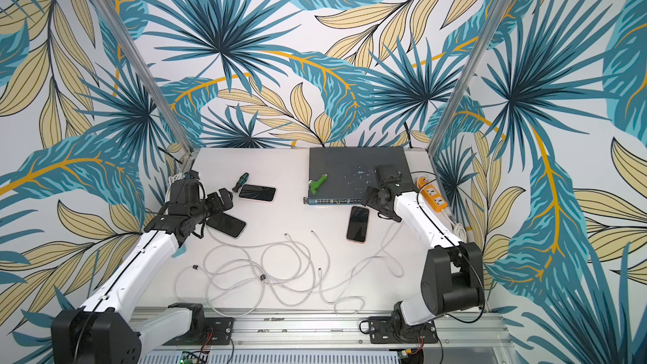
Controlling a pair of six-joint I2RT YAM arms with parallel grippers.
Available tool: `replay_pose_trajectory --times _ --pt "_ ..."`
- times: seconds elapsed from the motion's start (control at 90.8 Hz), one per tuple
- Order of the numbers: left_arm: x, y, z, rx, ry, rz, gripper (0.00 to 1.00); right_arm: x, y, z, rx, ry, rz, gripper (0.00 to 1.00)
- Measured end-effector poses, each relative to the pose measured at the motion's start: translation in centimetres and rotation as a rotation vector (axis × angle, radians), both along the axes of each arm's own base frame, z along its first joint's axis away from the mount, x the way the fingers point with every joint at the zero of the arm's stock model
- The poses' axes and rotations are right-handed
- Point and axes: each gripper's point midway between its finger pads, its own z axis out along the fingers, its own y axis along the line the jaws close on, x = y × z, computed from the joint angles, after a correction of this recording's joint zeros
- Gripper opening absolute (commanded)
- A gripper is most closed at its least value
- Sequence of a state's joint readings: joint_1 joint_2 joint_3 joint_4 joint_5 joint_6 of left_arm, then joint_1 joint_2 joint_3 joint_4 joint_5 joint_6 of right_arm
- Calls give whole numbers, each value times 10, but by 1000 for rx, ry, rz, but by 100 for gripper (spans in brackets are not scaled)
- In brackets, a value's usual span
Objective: Plug the charging cable into the phone
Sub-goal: Pick up the phone at the center of the board.
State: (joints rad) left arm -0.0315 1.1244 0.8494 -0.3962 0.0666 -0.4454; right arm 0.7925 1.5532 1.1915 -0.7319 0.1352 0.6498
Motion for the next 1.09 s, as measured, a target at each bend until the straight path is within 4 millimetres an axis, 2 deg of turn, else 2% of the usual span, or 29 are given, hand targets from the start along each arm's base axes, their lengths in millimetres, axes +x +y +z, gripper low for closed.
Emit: replay_pose_trajectory --times 0.154,0.297,0.43,0.639,0.881,1.091 --pt "-6 -20 3 -86 7 -80 100 -35 32 -32 -49 112 82 99" --pt "-14 -39 -5 -181 40 -151 100 -49 58 -56 -84 159 120 99" --pt "-22 -48 -12 -235 73 -183 100 -47 56 -60 -105 154 97 100" --pt "-24 -55 -12 -269 81 -206 100 -39 48 -63 -108 161 75 100" --pt "-26 -59 -17 -293 106 -220 100 -28 33 -92 -141 247 48 99" --pt "-28 -59 -21 -291 125 -220 100 -24 41 -99 -133 268 85 99"
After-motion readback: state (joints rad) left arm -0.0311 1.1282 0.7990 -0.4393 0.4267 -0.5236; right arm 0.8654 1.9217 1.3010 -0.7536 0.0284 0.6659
